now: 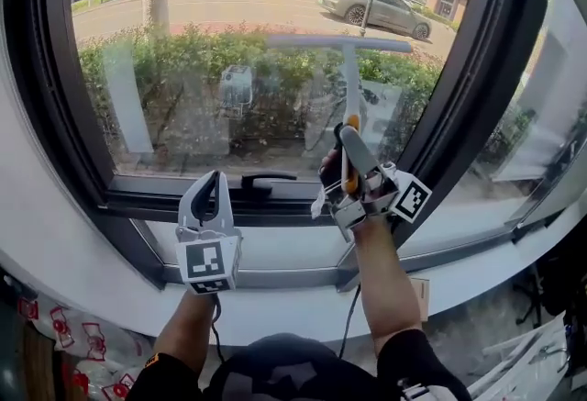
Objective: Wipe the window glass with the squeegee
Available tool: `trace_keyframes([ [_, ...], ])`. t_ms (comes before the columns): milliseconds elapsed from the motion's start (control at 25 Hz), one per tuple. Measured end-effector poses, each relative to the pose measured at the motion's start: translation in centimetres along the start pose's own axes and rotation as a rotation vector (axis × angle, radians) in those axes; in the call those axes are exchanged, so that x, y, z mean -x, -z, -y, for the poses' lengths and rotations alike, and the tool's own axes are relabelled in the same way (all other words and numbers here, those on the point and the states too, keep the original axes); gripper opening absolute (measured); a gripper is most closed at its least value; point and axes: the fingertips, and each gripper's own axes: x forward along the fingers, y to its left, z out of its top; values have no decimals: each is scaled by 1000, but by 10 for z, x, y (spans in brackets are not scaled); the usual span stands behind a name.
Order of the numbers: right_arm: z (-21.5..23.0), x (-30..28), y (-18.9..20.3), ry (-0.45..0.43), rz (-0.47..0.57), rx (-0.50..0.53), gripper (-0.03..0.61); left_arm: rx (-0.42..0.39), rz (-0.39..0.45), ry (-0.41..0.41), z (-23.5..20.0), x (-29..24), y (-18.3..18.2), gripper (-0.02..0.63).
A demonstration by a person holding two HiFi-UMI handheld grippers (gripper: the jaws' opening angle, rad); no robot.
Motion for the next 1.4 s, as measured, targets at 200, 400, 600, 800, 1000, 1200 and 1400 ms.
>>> trace_keyframes([
  [200,-14,-36,-48,-81,-24,64,49,-19,39,-52,-1,-12,-29,18],
  [400,-10,-45,-81,-101,-26,48,49,-28,68,-62,19,-26,-51,18],
  [600,-5,-36,-68,-110,-31,41,49,-42,70,-41,32,-25,-51,18],
  [800,7,-16,-42,-95,-21,10,49,-22,33,-16,37,-24,-31,18],
  [1000,25,44,-17,-41,0,-56,49,32,-39,32,77,-18,8,18],
  [1200,41,94,21,29,9,-122,49,92,-100,72,98,-7,41,18],
  [1400,52,122,39,85,3,-144,49,114,-161,100,110,-1,69,18],
])
